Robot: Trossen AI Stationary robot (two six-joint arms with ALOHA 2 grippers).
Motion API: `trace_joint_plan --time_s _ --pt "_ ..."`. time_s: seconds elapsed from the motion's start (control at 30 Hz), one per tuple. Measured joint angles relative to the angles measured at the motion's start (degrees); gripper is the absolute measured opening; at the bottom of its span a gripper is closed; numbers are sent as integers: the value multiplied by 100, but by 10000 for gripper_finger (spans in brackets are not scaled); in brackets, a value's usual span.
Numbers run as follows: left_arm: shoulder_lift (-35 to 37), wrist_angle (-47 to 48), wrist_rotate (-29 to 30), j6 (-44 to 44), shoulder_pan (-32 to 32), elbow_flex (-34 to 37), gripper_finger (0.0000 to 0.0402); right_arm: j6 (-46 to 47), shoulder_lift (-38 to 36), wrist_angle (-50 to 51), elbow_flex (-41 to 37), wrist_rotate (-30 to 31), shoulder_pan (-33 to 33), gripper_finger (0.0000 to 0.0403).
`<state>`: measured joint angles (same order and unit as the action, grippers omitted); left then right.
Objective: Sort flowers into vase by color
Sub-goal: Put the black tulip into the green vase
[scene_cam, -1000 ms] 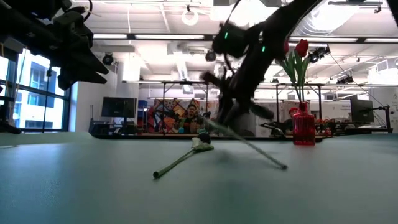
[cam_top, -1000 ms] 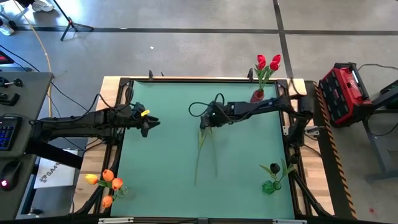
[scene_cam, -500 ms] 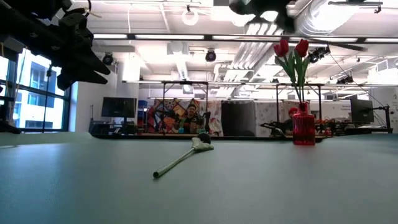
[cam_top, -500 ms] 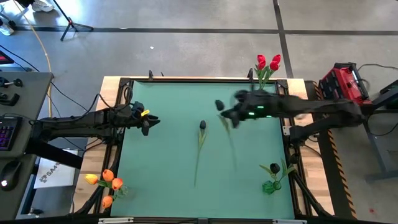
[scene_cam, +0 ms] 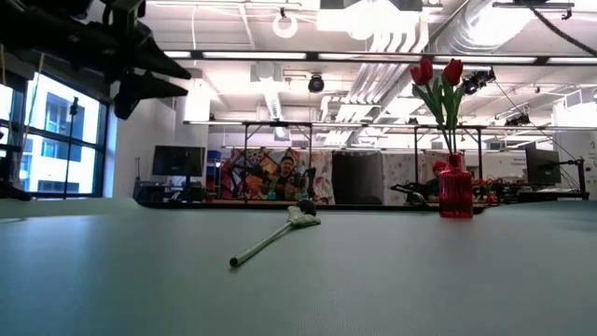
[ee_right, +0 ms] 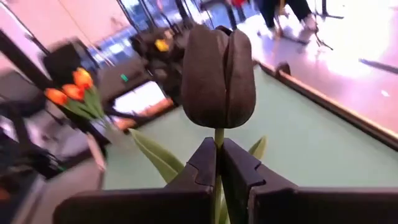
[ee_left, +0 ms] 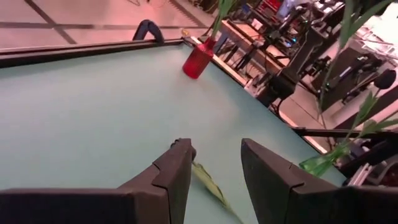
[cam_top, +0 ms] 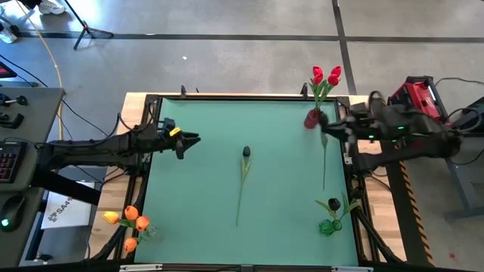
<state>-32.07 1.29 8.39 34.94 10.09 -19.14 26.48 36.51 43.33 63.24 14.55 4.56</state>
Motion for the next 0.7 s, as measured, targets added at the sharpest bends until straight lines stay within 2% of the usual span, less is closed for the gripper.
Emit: trace_joint_plan --time_s 0.17,0.37,0.5,0.7 --pt "-325 -190 70 158 0 0 126 -225 -732 -400 0 -368 0 0" --pt "-775 -593 78 357 -12 0 126 -179 -1237 -730 2 -1363 0 0" --pt "-1092 -1107 80 249 -73 0 126 28 -1264 -756 0 -2179 0 0" --pt "-1519 -1790 82 -105 -253 -2 126 44 -1017 -714 1 -2832 0 0"
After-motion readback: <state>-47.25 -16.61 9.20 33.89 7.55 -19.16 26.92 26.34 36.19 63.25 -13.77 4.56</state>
